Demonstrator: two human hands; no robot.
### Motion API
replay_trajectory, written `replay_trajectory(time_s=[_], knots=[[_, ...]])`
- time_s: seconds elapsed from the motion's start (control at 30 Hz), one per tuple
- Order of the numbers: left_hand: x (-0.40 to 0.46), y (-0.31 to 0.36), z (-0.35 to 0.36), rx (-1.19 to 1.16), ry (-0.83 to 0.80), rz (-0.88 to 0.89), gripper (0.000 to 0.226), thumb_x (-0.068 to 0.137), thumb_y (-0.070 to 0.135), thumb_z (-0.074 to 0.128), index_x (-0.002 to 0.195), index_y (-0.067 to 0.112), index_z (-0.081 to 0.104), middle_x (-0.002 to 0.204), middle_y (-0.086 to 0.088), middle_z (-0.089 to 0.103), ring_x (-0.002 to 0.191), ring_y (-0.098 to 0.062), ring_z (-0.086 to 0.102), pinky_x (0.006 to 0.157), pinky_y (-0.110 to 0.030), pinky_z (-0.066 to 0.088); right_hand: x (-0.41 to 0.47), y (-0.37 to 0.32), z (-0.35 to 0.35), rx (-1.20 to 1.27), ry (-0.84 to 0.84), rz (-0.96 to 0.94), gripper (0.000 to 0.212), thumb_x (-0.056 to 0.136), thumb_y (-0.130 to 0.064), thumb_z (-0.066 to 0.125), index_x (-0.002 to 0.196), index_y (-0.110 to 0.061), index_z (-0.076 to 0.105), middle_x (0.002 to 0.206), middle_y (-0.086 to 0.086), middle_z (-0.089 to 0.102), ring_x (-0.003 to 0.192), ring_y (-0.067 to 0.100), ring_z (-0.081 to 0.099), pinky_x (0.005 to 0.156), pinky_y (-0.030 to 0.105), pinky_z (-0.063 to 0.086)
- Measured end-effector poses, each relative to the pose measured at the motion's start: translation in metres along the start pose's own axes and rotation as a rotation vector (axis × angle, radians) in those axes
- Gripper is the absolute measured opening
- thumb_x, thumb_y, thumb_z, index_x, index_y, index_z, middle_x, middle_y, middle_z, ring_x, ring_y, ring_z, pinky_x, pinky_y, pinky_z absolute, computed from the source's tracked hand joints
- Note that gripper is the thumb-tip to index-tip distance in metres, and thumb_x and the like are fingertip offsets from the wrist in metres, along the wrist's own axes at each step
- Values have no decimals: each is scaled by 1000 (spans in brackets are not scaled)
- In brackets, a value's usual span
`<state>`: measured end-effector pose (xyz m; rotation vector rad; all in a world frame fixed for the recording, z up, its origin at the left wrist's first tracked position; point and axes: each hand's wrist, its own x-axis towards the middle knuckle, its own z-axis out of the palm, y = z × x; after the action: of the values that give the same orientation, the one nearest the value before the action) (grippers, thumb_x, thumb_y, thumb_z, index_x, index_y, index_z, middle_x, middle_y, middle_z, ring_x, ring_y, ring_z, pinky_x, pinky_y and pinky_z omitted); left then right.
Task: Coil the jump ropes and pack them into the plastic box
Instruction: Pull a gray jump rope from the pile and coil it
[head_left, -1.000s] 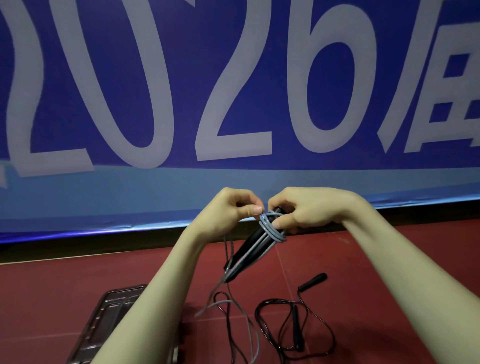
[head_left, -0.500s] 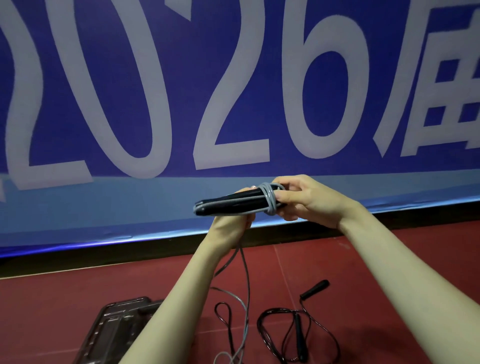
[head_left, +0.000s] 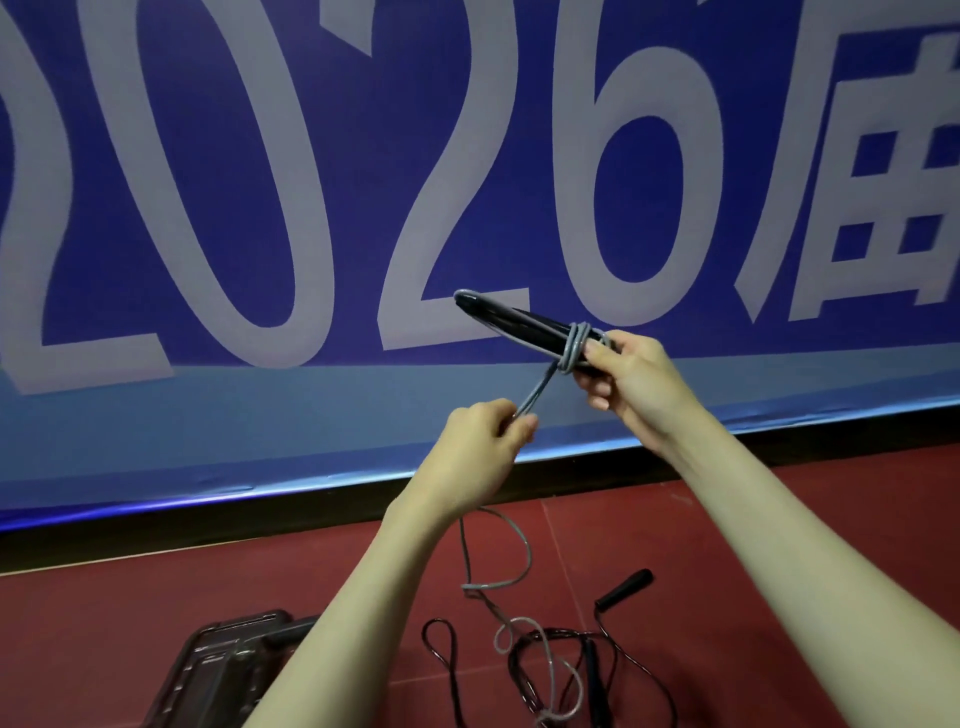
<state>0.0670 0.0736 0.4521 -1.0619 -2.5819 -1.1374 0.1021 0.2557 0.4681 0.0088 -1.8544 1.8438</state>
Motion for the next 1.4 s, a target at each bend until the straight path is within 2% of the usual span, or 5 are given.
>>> replay_trajectory(time_s=[0.17, 0.47, 1.07, 1.23, 1.4], knots=[[0, 9, 2, 433, 127, 55, 26, 101, 34, 42, 87, 14, 50, 73, -4, 47, 73, -35, 49, 59, -34, 34, 2, 5, 0, -233, 76, -63, 15, 98, -10, 50, 86, -7, 58, 68, 7, 58, 55, 12, 49, 51, 28, 34], [-2, 18, -9, 806, 132, 211, 26, 104, 40, 30, 95, 21, 44, 92, 2, 59, 87, -29, 58, 49, -31, 17, -15, 12, 14, -674, 17, -191, 13, 97, -21, 53, 92, -9, 56, 78, 13, 63, 67, 25, 54, 64, 40, 47], [-5, -28, -17, 322, 80, 276, 13, 88, 26, 65, 88, 13, 61, 83, 4, 61, 82, -17, 50, 73, -44, 46, -32, 18, 23, -774, -309, -165, 15, 95, -23, 56, 89, -9, 55, 74, 17, 62, 63, 19, 47, 62, 36, 39], [-2, -13, -8, 198, 51, 211, 46, 76, 25, 77, 111, 21, 48, 78, 9, 46, 78, -22, 50, 68, -37, 43, -44, 25, 7, -763, -366, -125, 14, 95, -23, 57, 90, -11, 55, 67, 6, 57, 59, 15, 46, 60, 33, 38], [-2, -17, -5, 170, -117, 250, 30, 69, 27, 84, 79, 15, 58, 73, 10, 53, 69, -13, 50, 63, -35, 44, -60, 41, -6, -638, -434, -93, 12, 96, -19, 58, 85, -14, 56, 65, 1, 56, 58, 11, 47, 60, 30, 38]])
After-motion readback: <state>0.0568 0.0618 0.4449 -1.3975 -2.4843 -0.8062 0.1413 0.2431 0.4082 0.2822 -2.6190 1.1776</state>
